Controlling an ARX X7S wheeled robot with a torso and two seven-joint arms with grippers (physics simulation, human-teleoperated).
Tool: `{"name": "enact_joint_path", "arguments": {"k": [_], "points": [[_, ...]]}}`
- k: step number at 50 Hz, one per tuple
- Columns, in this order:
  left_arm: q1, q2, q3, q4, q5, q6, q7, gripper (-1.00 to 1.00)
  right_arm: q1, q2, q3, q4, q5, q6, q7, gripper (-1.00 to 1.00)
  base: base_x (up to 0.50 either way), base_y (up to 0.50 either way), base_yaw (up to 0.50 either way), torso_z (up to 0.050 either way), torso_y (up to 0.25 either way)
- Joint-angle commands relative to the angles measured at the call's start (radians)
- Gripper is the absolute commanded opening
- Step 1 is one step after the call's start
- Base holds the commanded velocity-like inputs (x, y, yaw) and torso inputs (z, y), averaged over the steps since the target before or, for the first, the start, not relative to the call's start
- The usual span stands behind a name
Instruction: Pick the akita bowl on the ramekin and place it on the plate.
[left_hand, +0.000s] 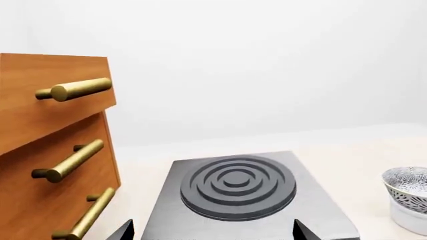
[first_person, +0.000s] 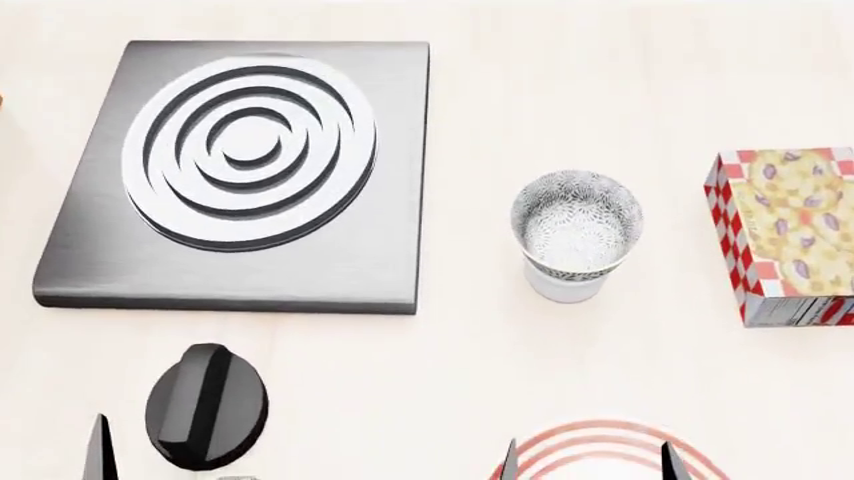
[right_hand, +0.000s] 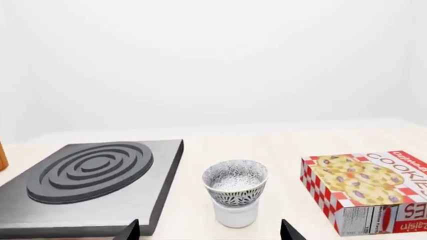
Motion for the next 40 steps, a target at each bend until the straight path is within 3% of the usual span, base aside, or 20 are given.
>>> {"name": "enact_joint_path", "arguments": {"k": [1, 6, 14, 15, 16, 17, 20, 22, 31, 40], "points": [[-0.012, 0.001, 0.002, 0.006, -0.014, -0.036, -0.011, 1.00, 0.002, 0.007, -0.006, 0.003, 0.001, 0.002, 0.008, 1.00, 0.00, 0.00, 0.00, 0.000, 0.000], [-0.029, 0.005, 0.015, 0.013, 0.018, -0.100, -0.025, 1.00, 0.002, 0.010, -0.008, 0.002, 0.003, 0.001, 0.012, 1.00, 0.00, 0.00, 0.00, 0.000, 0.000], [-0.024, -0.003, 0.008, -0.009, -0.009, -0.063, -0.023, 1.00, 0.004, 0.014, -0.007, -0.006, -0.026, 0.021, 0.038, 1.00, 0.00, 0.00, 0.00, 0.000, 0.000], [-0.030, 0.001, 0.011, -0.025, -0.006, -0.072, -0.027, 1.00, 0.154, 0.164, 0.143, -0.156, 0.124, 0.171, 0.134, 1.00, 0.00, 0.00, 0.00, 0.000, 0.000], [-0.032, 0.001, 0.009, -0.025, -0.008, -0.075, -0.028, 1.00, 0.304, 0.187, 0.293, -0.212, 0.274, 0.321, -0.016, 1.00, 0.00, 0.00, 0.00, 0.000, 0.000], [-0.032, 0.000, 0.008, -0.025, -0.011, -0.075, -0.028, 1.00, 0.454, 0.188, 0.349, -0.246, 0.424, 0.471, -0.166, 1.00, 0.00, 0.00, 0.00, 0.000, 0.000], [-0.032, -0.002, 0.009, -0.024, -0.012, -0.076, -0.030, 1.00, 0.904, 0.224, 0.307, -0.208, 0.450, 0.921, -0.196, 1.00, 0.00, 0.00, 0.00, 0.000, 0.000], [-0.033, -0.003, 0.009, -0.024, -0.013, -0.076, -0.032, 1.00, 0.963, 0.247, 0.279, -0.171, 0.449, 1.182, -0.210, 1.00, 0.00, 0.00, 0.00, 0.000, 0.000], [-0.037, -0.007, 0.013, -0.028, -0.016, -0.077, -0.036, 1.00, 1.086, 0.307, 0.177, -0.056, 0.416, 1.179, -0.247, 1.00, 0.00, 0.00, 0.00, 0.000, 0.000], [-0.038, -0.012, 0.017, -0.029, -0.019, -0.075, -0.042, 1.00, 1.192, 0.408, -0.063, 0.105, 0.351, 1.148, -0.369, 1.00, 0.00, 0.00, 0.00, 0.000, 0.000]]}}
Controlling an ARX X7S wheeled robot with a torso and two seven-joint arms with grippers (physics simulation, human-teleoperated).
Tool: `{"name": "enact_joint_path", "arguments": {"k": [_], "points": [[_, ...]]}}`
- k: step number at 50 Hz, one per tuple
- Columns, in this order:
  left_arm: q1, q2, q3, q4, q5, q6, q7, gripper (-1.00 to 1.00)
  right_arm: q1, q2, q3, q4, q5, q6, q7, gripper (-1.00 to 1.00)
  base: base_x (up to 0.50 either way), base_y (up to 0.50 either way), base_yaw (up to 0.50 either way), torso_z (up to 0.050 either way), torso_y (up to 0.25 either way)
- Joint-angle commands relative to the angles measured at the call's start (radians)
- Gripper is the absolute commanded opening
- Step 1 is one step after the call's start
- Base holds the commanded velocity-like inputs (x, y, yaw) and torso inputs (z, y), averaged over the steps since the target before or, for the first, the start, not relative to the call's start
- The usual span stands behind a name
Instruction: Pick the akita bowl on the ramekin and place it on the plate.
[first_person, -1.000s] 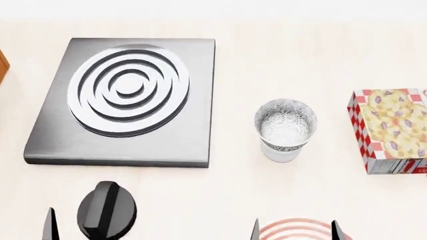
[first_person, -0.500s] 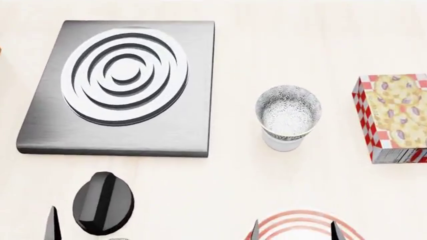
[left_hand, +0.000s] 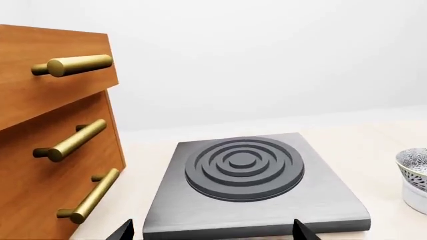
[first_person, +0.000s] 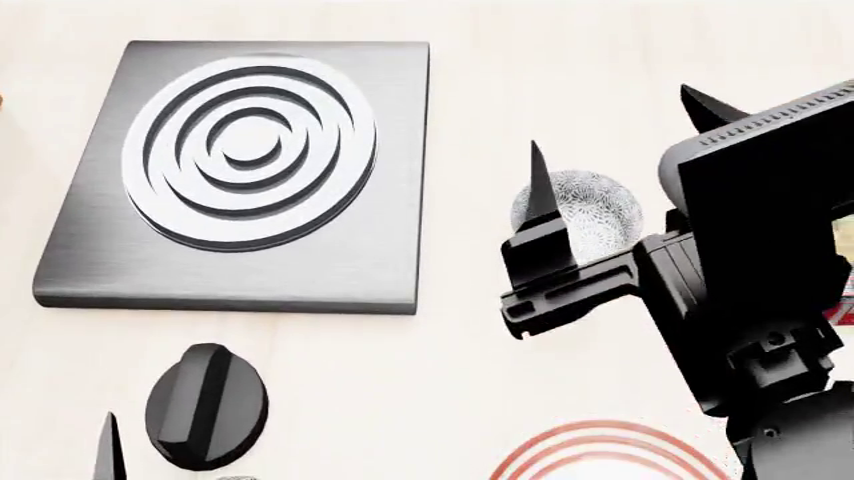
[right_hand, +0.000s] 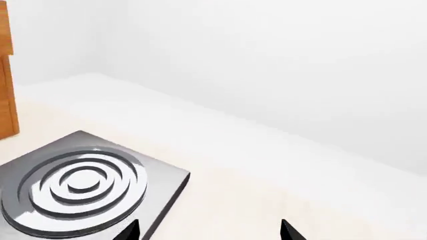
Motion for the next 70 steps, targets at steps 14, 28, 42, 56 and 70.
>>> {"name": "enact_joint_path", "arguments": {"k": [14, 28, 42, 56, 70], "points": [[-0.004, -0.012, 0.011, -0.003, -0.002, 0.001, -0.017, 1.00, 0.368, 0.224, -0.557, 0.285, -0.151, 0.020, -0.327, 1.00, 0.00, 0.00, 0.00, 0.000, 0.000], [-0.013, -0.020, 0.023, -0.013, -0.001, -0.003, -0.029, 1.00, 0.477, 0.232, -0.812, 0.461, -0.277, -0.098, -0.510, 1.00, 0.00, 0.00, 0.00, 0.000, 0.000], [-0.018, -0.030, 0.028, -0.015, -0.014, -0.010, -0.043, 1.00, 0.529, 0.197, -0.929, 0.598, -0.340, -0.089, -0.569, 1.00, 0.00, 0.00, 0.00, 0.000, 0.000], [-0.025, -0.038, 0.034, -0.018, -0.026, -0.015, -0.052, 1.00, 0.516, 0.205, -0.952, 0.608, -0.334, -0.105, -0.595, 1.00, 0.00, 0.00, 0.00, 0.000, 0.000], [-0.025, -0.047, 0.041, -0.022, -0.026, -0.013, -0.067, 1.00, 0.513, 0.177, -0.938, 0.620, -0.352, -0.145, -0.550, 1.00, 0.00, 0.00, 0.00, 0.000, 0.000]]}}
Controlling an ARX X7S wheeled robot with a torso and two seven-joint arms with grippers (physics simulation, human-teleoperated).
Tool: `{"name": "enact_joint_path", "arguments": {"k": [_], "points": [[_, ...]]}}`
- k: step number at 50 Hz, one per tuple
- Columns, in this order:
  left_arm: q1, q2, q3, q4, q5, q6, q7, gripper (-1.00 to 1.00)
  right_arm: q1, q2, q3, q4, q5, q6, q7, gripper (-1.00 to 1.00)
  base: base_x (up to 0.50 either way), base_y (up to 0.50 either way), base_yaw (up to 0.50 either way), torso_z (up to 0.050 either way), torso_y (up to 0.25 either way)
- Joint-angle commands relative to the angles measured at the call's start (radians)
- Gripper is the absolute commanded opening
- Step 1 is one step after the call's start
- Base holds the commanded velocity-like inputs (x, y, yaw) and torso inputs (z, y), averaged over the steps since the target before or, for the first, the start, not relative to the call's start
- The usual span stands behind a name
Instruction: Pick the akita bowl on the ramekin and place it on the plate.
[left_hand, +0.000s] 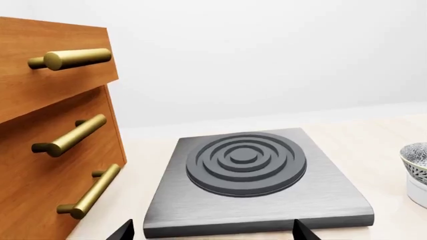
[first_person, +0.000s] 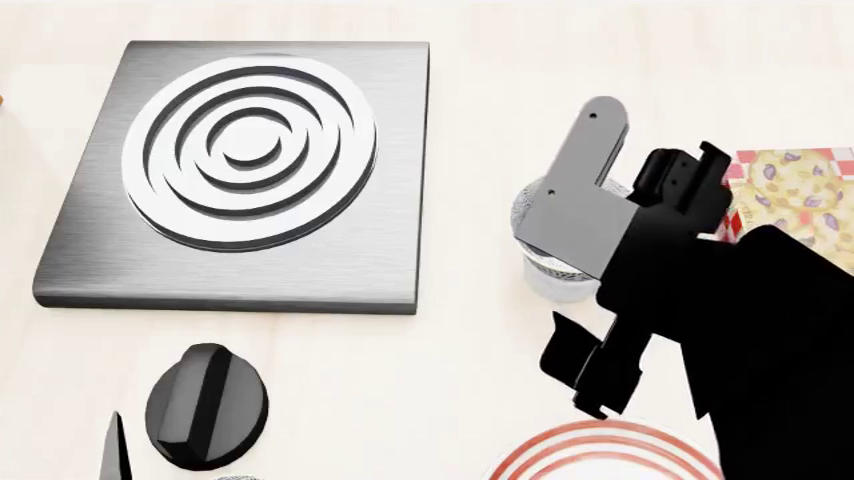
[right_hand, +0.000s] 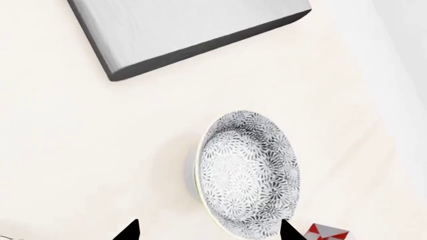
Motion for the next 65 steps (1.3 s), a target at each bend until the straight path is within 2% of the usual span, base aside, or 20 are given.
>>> {"name": "enact_joint_path", "arguments": {"k": [1, 31, 65], "points": [[-0.003, -0.007, 0.005, -0.004, -0.005, -0.001, -0.010, 1.00, 0.000, -0.023, 0.007, 0.034, -0.010, -0.044, 0.022, 1.00, 0.00, 0.00, 0.00, 0.000, 0.000], [-0.007, -0.024, 0.013, -0.009, -0.021, 0.001, -0.031, 1.00, -0.054, -0.144, 0.030, 0.256, -0.018, -0.235, 0.094, 1.00, 0.00, 0.00, 0.00, 0.000, 0.000], [-0.012, -0.040, 0.022, -0.009, -0.034, -0.002, -0.053, 1.00, -0.095, -0.219, 0.047, 0.503, -0.028, -0.386, 0.148, 1.00, 0.00, 0.00, 0.00, 0.000, 0.000]]}}
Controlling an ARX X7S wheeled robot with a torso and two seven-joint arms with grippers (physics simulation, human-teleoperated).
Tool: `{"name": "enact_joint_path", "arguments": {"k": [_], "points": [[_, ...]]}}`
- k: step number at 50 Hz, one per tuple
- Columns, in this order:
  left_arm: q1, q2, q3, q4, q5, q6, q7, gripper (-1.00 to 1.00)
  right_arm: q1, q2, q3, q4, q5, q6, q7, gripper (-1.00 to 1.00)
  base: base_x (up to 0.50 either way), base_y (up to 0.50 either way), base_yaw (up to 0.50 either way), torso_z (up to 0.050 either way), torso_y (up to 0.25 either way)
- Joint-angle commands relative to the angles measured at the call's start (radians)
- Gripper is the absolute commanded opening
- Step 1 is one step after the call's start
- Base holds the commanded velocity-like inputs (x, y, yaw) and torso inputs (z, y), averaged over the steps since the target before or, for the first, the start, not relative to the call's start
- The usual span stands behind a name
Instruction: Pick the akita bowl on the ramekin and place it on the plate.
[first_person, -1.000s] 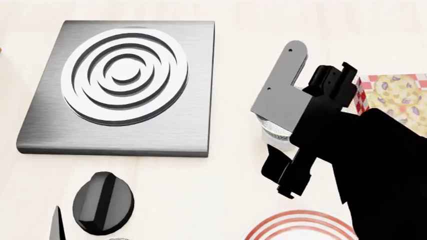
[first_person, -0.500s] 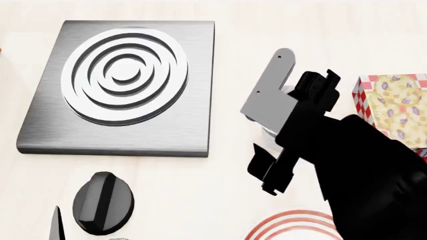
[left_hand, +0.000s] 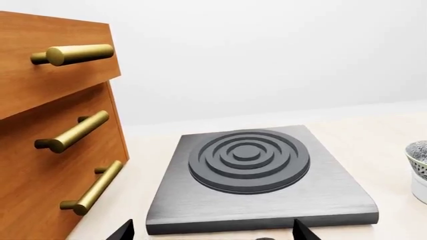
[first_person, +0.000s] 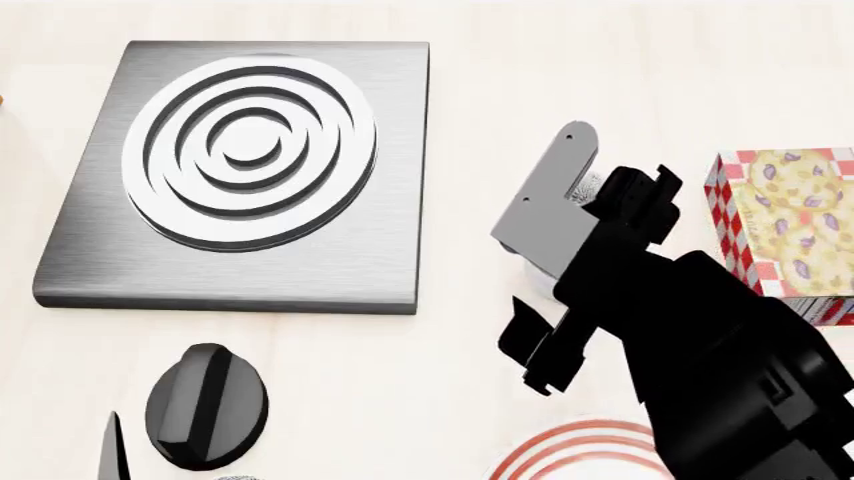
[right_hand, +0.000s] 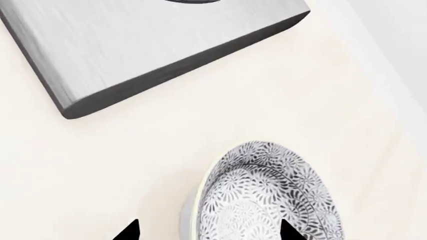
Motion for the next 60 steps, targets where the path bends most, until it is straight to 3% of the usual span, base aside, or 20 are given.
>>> {"name": "enact_joint_path", "arguments": {"k": [1, 9, 10, 34, 60], "points": [[-0.001, -0.005, 0.002, 0.000, -0.004, -0.001, -0.007, 1.00, -0.006, -0.023, 0.001, 0.071, -0.006, -0.048, 0.012, 1.00, 0.00, 0.00, 0.00, 0.000, 0.000], [-0.003, -0.009, 0.006, -0.001, -0.006, 0.000, -0.011, 1.00, -0.009, -0.022, 0.005, 0.073, -0.001, -0.054, 0.012, 1.00, 0.00, 0.00, 0.00, 0.000, 0.000], [-0.003, -0.009, 0.006, -0.001, -0.006, 0.000, -0.012, 1.00, -0.009, -0.022, 0.007, 0.074, -0.001, -0.056, 0.014, -1.00, 0.00, 0.00, 0.00, 0.000, 0.000], [-0.015, -0.016, 0.008, -0.019, -0.021, -0.004, -0.023, 1.00, -0.033, -0.005, -0.006, 0.046, -0.013, -0.071, 0.026, -1.00, 0.00, 0.00, 0.00, 0.000, 0.000], [-0.011, -0.023, 0.020, -0.006, -0.028, -0.001, -0.034, 1.00, 0.101, 0.212, 0.014, -0.407, 0.001, 0.289, -0.046, -1.00, 0.00, 0.00, 0.00, 0.000, 0.000]]}}
